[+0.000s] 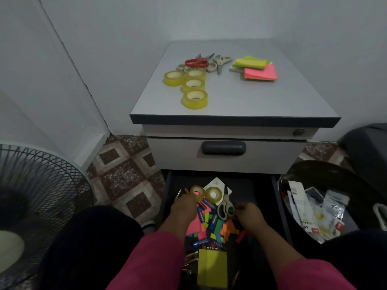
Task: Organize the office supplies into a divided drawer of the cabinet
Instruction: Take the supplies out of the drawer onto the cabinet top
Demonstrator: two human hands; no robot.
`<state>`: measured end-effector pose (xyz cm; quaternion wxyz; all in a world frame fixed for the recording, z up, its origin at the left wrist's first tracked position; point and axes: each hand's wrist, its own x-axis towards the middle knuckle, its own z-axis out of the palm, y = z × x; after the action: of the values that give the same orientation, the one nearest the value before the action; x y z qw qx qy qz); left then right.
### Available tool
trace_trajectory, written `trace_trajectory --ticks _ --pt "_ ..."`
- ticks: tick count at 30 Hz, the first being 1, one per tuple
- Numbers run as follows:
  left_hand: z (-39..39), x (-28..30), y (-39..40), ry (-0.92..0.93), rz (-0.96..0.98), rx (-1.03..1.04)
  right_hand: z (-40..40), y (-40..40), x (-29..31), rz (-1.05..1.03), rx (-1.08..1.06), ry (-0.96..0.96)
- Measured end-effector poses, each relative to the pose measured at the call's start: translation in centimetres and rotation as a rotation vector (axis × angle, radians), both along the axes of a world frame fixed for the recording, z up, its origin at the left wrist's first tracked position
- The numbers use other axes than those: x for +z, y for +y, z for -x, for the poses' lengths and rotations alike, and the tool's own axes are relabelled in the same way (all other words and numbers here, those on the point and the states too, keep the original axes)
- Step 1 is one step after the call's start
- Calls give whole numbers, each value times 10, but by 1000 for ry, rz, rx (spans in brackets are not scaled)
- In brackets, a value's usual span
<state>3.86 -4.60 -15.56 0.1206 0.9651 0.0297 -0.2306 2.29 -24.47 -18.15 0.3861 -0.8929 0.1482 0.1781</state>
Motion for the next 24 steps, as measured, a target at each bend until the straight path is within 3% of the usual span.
trace_trajectory --ticks 4,8,12,14,16,21,24 --pt "-8 -1 3 52 145 52 1 1 -1 -24 -37 10" --pt "-18 5 10 -75 197 135 8 -1 15 88 -61 -39" --pt "-17 3 11 -84 183 147 21 10 30 -54 331 189" --pt "-13 1 12 -71 173 129 28 21 34 38 656 223" --pt "-8 -2 13 -58 163 120 33 31 33 197 840 172" --pt "-7 -5 14 29 186 106 37 39 28 378 939 163" --pt "-7 -2 14 62 187 102 33 33 27 303 868 185"
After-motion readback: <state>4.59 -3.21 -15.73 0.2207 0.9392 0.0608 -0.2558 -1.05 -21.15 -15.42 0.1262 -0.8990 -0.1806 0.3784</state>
